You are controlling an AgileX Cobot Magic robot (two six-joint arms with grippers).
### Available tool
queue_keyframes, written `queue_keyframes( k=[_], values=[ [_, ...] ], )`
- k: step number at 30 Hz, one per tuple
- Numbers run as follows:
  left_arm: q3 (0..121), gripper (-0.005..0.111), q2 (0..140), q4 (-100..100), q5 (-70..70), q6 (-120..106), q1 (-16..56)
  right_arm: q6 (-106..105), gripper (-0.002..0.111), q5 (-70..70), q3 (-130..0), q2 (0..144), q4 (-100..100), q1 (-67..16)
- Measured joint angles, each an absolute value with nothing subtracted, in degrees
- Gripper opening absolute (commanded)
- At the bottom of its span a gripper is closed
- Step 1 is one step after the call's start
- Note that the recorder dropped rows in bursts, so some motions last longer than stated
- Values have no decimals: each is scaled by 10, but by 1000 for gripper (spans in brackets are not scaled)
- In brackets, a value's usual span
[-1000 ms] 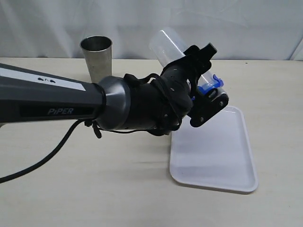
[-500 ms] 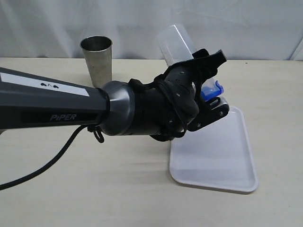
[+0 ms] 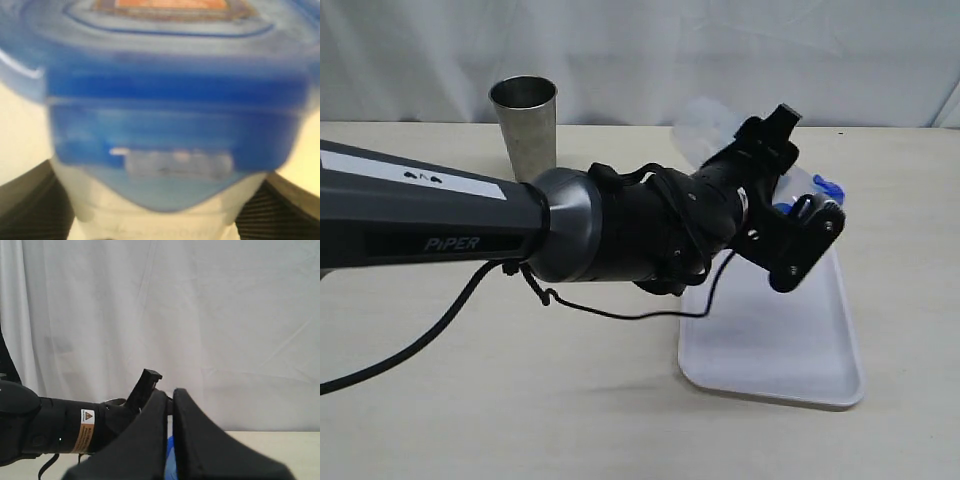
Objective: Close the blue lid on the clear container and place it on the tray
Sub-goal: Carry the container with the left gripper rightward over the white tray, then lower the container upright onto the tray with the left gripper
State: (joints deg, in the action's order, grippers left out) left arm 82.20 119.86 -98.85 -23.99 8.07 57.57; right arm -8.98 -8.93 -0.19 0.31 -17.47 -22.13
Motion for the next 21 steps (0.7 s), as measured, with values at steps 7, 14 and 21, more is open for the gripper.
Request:
queue_keyframes(
  k=[7, 14, 21],
  values=[
    [834, 0, 1200, -963, 67, 366, 513, -90, 5, -87, -2, 3, -175, -221],
    [840, 0, 1226, -769, 285, 428, 443, -90, 5, -86, -2, 3, -175, -221],
    [842, 0, 1305, -522, 460, 414, 421, -90, 5, -86, -2, 3, -175, -221]
  ],
)
